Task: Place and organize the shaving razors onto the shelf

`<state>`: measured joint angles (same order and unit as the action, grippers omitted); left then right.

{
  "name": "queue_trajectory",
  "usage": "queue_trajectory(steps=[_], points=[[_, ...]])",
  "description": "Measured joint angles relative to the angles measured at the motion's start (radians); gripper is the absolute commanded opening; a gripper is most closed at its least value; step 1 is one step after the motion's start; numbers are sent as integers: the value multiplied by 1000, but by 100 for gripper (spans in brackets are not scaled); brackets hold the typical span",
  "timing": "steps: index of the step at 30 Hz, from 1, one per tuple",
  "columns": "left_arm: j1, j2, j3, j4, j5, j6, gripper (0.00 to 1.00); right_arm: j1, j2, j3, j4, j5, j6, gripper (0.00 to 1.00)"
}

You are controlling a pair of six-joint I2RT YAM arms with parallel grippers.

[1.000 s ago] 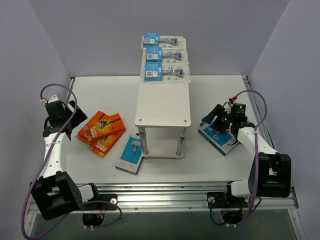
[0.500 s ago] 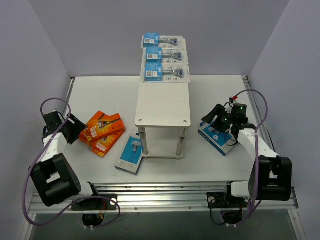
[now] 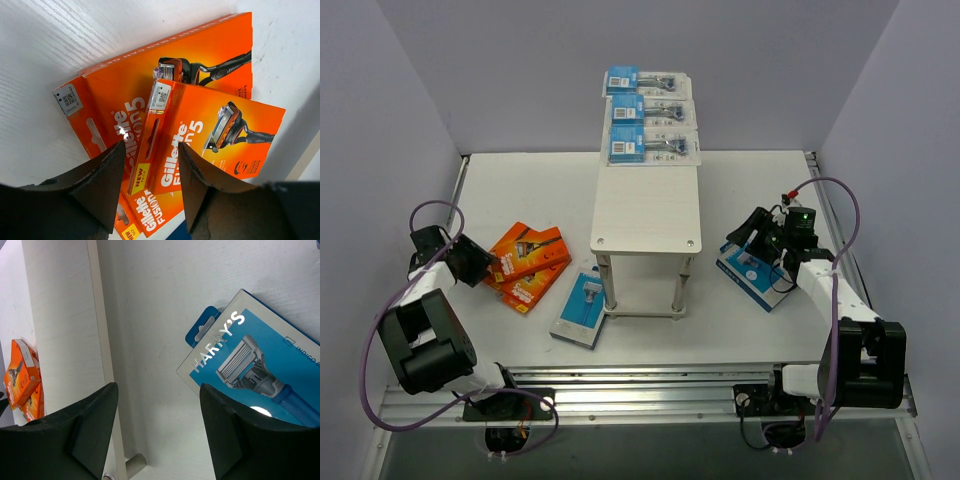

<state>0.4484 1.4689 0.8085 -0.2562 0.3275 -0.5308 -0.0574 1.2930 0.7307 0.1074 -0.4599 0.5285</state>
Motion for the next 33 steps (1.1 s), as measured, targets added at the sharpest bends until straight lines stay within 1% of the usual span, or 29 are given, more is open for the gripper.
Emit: queue_trajectory(steps=[8, 9, 12, 15, 22, 25, 29, 32, 33], points=[[0, 7, 0, 14, 10, -9, 42, 0, 0, 0, -6, 8, -5, 62], [0, 9, 0, 18, 11, -9, 37, 0, 0, 0, -6, 9, -6, 62], [1, 23, 0, 28, 15, -11, 30, 0, 0, 0, -6, 11, -6, 62], [1, 40, 0, 29, 21, -12, 28, 0, 0, 0, -6, 12, -6, 62], [1, 50, 0, 32, 26, -12, 28, 0, 0, 0, -8, 16, -6, 62], [1, 52, 0, 39, 32, -16, 26, 0, 0, 0, -11, 17, -6, 62], [1, 55, 0, 54, 45, -22, 19, 0, -3, 0, -16, 23, -7, 62], [1, 56, 0, 58, 56, -28, 11, 0, -10, 0, -22, 26, -7, 62], [1, 56, 0, 60, 64, -30, 4, 0, -11, 0, -22, 26, -8, 62]])
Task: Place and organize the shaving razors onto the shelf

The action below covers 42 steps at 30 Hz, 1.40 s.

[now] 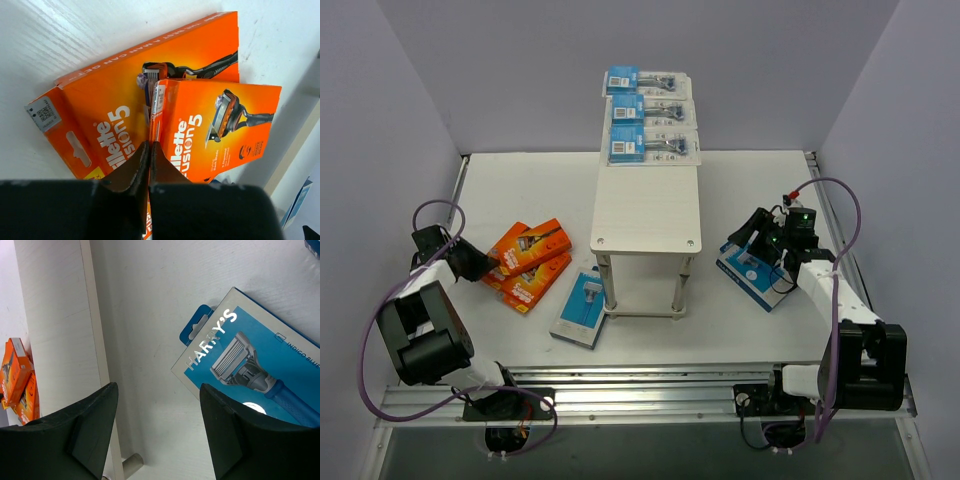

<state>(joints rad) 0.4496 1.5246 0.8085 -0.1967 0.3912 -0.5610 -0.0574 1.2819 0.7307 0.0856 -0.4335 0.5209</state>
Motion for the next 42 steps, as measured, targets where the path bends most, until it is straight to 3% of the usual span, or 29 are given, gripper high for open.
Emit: queue_trajectory(steps=[8, 15, 23, 29, 42], points=[[0, -26, -6, 44, 33, -15, 2, 0, -1, 5, -14, 0, 2, 62], [-30, -188, 14, 12, 4, -43, 2, 0, -2, 12, -17, -3, 13, 62], [-96, -309, 329, -143, -67, -124, 2, 0, -2, 12, -15, -22, 50, 61], [-175, -378, 575, -166, -122, -163, 2, 1, -27, 14, -15, -30, 82, 60], [-282, -393, 715, -229, -84, -319, 2, 13, -114, 43, -56, -31, 101, 60]])
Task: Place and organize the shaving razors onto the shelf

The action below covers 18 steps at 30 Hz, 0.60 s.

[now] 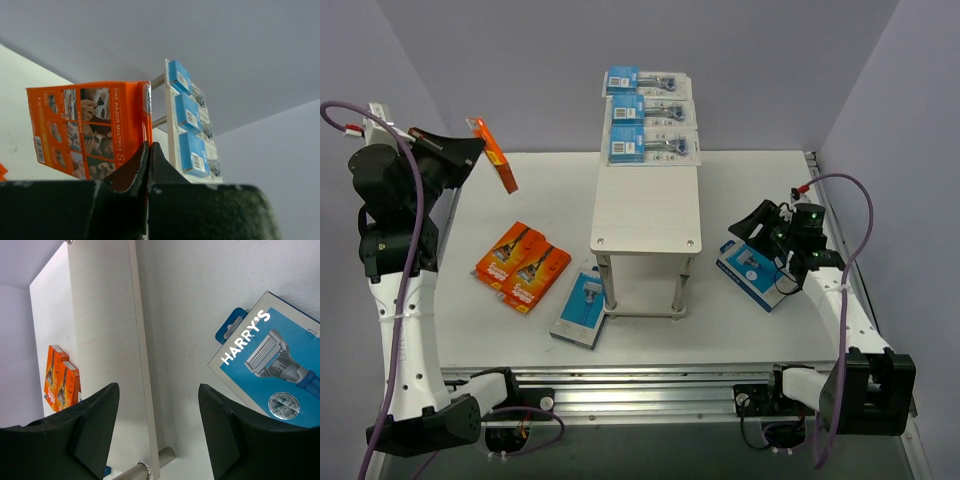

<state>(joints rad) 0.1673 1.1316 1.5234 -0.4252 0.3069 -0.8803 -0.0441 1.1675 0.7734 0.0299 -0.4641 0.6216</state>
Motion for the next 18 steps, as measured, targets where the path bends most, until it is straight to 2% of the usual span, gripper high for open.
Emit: queue_trajectory(steps=[6, 18], points=[[-34, -20, 96, -12, 19, -30, 2, 0, -41, 10, -48, 4, 0, 60], [-95, -90, 108, 33, 140, -134, 2, 6, -89, 57, -129, 12, -7, 60]])
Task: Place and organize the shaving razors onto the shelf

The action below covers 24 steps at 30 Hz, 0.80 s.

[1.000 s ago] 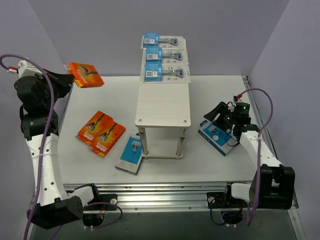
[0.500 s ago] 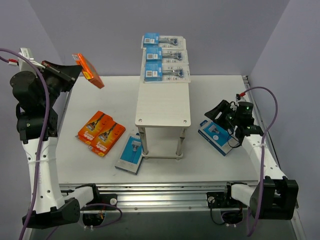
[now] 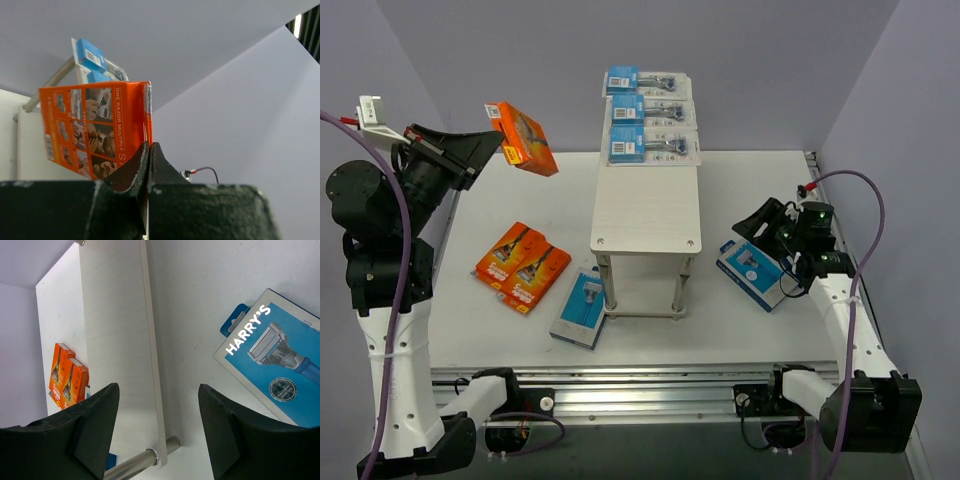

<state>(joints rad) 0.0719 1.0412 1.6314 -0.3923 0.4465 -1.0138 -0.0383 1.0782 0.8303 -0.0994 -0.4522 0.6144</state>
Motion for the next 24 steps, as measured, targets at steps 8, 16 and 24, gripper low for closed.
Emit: queue_trajectory(steps=[8, 16, 24], points=[[-77, -42, -8, 39, 54, -70, 2, 0, -54, 14, -55, 21, -18, 60], [-157, -55, -1, 80, 87, -122, 2, 0, -87, 15, -85, 39, -19, 60], [-243, -79, -54, 115, 92, -164, 2, 1, -111, 15, -105, 63, -16, 60]])
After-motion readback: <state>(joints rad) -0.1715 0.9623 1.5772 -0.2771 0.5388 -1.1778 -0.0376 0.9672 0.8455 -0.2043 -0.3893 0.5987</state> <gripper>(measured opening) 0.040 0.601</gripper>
